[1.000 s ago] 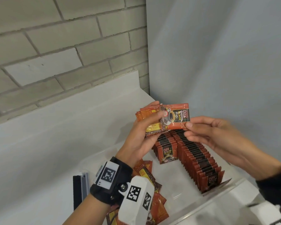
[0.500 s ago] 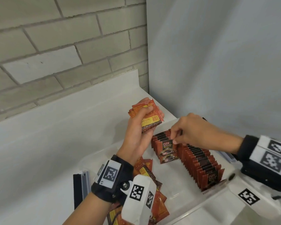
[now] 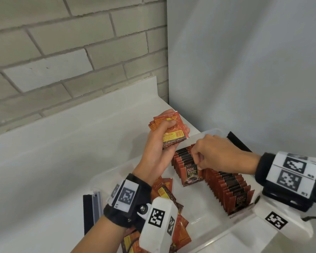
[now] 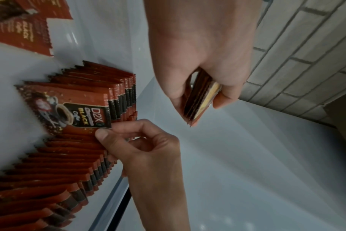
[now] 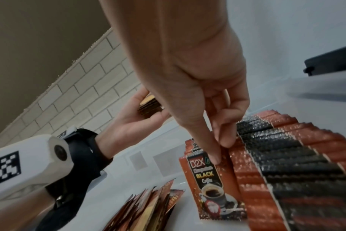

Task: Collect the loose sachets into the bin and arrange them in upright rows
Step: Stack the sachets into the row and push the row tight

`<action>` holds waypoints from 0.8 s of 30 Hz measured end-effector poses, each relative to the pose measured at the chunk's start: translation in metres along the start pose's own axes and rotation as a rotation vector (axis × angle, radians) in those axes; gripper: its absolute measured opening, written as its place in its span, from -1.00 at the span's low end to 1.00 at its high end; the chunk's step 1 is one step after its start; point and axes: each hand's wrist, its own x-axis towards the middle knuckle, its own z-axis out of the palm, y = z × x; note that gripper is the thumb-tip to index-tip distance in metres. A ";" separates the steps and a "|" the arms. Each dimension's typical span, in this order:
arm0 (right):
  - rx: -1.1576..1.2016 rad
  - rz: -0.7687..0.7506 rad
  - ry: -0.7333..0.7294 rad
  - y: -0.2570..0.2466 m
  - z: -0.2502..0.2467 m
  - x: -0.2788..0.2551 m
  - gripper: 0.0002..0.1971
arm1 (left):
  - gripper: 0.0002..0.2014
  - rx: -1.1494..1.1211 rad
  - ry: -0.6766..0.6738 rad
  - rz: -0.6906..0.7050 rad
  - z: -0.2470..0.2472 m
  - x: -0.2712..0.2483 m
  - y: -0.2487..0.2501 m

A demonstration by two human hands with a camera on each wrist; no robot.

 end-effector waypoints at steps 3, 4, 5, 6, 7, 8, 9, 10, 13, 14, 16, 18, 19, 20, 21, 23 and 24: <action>0.008 0.003 -0.010 -0.001 0.000 0.001 -0.96 | -0.85 0.007 -0.020 -0.006 -0.001 0.000 0.000; 0.013 0.003 -0.015 0.000 0.000 0.001 -0.95 | -0.84 0.012 -0.024 -0.007 -0.001 0.000 0.000; 0.019 0.003 -0.019 0.000 0.000 0.001 -0.95 | -0.84 0.020 -0.030 -0.008 -0.001 0.000 -0.001; 0.026 0.005 -0.023 0.001 0.000 0.002 -0.95 | -0.83 0.031 -0.036 -0.010 -0.001 0.000 0.000; 0.035 0.008 -0.026 0.002 0.000 0.002 -0.94 | -0.83 0.045 -0.041 -0.010 -0.001 0.000 0.000; 0.046 0.013 -0.030 0.003 0.000 0.002 -0.93 | -0.82 0.059 -0.046 -0.009 -0.002 0.001 -0.001; 0.057 0.017 -0.035 0.003 0.000 0.003 -0.93 | -0.81 0.073 -0.050 -0.007 -0.002 0.001 -0.001; 0.071 0.018 -0.038 0.004 0.000 0.002 -0.92 | -0.79 0.084 -0.056 -0.004 -0.003 0.001 -0.001; 0.126 0.028 -0.055 0.006 0.000 0.001 -0.90 | -0.73 0.123 -0.069 0.005 -0.004 0.002 -0.001; 0.156 0.036 -0.063 0.007 0.000 0.001 -0.89 | -0.72 0.139 -0.071 0.008 -0.004 0.002 -0.001; 0.284 0.072 -0.072 0.010 -0.002 0.001 -0.87 | -0.71 0.167 -0.075 0.017 -0.004 0.002 -0.001; 0.467 0.110 -0.070 0.012 -0.008 -0.001 -0.82 | -0.69 0.191 -0.078 0.029 -0.004 0.002 -0.001; 0.562 0.124 -0.072 0.013 -0.013 -0.003 -0.78 | -0.68 0.200 -0.084 0.035 -0.004 0.002 -0.001; 0.662 0.133 -0.081 0.013 -0.017 -0.006 -0.74 | -0.67 0.205 -0.092 0.038 -0.004 0.002 0.000; 0.765 0.138 -0.094 0.012 -0.022 -0.010 -0.71 | -0.64 0.207 -0.100 0.040 -0.004 0.002 0.000; 0.957 0.135 -0.085 0.009 -0.029 -0.017 -0.69 | -0.60 0.204 -0.117 0.037 -0.003 0.001 -0.001; 1.031 0.137 -0.052 0.008 -0.031 -0.019 -0.69 | -0.59 0.200 -0.126 0.033 -0.002 0.001 -0.001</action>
